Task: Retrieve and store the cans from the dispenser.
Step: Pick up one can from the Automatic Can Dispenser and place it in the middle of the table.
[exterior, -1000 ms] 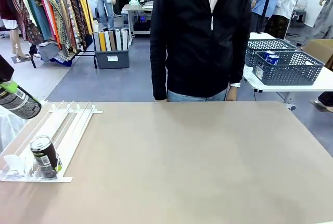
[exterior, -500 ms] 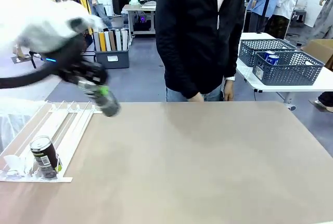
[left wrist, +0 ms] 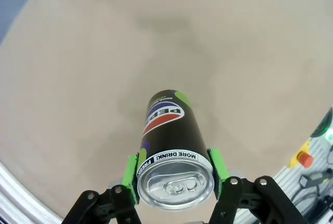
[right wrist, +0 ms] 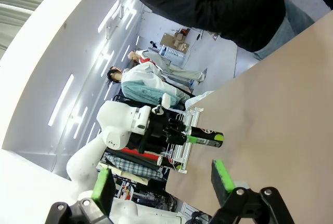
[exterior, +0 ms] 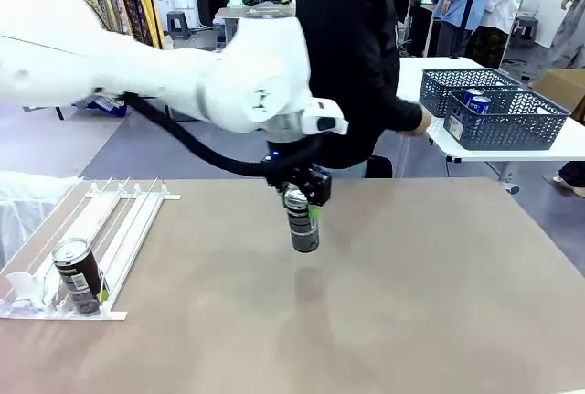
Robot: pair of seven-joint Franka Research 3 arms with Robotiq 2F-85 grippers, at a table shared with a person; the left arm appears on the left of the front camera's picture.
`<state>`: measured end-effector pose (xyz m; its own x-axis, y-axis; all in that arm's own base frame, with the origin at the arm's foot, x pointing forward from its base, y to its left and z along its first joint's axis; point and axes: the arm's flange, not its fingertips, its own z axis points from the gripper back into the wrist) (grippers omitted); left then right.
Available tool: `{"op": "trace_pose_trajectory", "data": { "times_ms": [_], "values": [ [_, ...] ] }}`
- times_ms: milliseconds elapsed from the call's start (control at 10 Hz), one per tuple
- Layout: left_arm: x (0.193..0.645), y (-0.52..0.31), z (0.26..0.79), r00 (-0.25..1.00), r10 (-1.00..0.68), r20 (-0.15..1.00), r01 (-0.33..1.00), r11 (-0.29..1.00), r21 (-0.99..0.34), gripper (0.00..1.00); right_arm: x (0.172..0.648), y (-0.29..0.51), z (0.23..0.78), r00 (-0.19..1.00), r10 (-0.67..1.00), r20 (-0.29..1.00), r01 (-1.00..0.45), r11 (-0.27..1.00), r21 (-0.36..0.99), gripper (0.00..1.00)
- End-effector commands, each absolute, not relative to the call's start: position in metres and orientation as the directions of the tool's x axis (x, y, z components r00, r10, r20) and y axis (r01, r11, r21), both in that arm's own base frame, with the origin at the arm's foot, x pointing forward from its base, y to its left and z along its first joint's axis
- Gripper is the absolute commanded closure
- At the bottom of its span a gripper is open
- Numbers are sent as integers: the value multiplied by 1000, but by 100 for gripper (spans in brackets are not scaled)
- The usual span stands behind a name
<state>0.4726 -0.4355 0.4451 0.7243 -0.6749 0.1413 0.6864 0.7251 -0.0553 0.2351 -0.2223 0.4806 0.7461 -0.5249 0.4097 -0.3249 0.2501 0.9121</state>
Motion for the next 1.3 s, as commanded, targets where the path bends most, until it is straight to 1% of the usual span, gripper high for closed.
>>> {"op": "trace_pose_trajectory", "data": {
  "times_ms": [0,200,800,900,1000,1200],
  "values": [
    [486,-458,455,672,-737,73,740,673,-15,100,238,-222,484,731,-539,419,-345,238,908,0],
    [487,-465,441,672,-739,36,740,673,2,100,238,-222,484,731,-539,419,-345,238,908,0],
    [485,-464,436,681,-732,22,732,681,3,100,238,-222,484,731,-539,419,-345,238,908,0],
    [485,-464,436,679,-734,20,734,679,4,43,238,-222,484,731,-539,419,-345,238,908,0],
    [485,-465,436,679,-734,17,734,679,15,0,238,-222,484,731,-539,419,-345,238,908,0],
    [485,-465,436,682,-731,14,731,682,19,0,238,-222,484,731,-539,419,-345,238,908,0]
  ]
}}
